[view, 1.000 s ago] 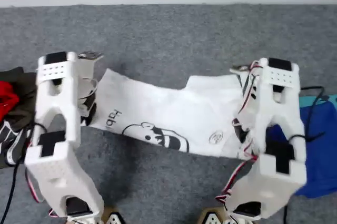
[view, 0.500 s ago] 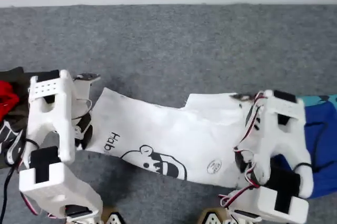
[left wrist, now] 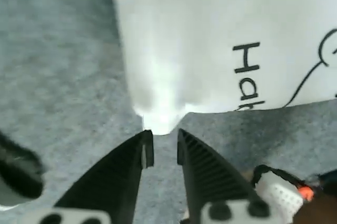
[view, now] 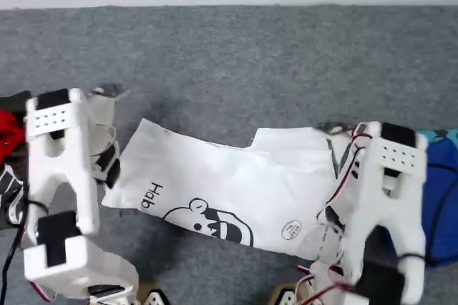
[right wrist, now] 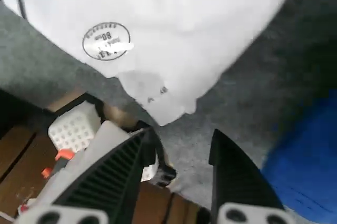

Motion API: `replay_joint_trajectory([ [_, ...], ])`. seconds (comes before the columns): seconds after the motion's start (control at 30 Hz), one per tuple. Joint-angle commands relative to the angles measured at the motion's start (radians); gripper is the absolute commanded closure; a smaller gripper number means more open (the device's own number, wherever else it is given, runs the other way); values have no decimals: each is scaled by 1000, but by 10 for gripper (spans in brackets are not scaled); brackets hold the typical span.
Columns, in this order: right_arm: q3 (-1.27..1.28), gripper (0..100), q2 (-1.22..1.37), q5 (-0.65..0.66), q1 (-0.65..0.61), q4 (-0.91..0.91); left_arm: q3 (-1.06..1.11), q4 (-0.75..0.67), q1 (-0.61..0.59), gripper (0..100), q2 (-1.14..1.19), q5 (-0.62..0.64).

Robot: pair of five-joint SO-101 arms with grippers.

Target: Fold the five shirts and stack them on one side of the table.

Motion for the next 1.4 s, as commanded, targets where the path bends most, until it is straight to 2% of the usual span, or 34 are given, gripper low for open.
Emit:
replay_joint_trajectory([
  [0.0,-44,825,-101,17,13,10,-41,9,-31,916,-95,-9],
  [0.1,-32,827,-81,-28,-15,-82,-41,9,-28,916,-137,6],
  [0.3,-64,827,87,-133,-154,-341,-39,21,66,918,-184,164],
  [0.43,-249,827,237,-121,-196,-360,-42,40,107,919,-224,189],
  [0.5,-361,827,315,-5,-217,-291,-44,40,106,919,-255,186],
  [0.6,-503,832,400,324,-231,-131,-44,40,106,920,-310,184],
  [0.67,-557,870,435,523,-211,-77,-36,40,106,920,-354,186],
  [0.73,-563,913,456,643,-189,-71,-35,40,106,920,-394,186],
  [0.87,-557,937,509,701,-170,-84,2,40,106,920,-456,186],
  [1.1,-555,834,541,706,-166,-143,113,38,106,920,-535,184],
  [1.37,-552,831,542,717,-183,-160,116,37,107,920,-522,184],
])
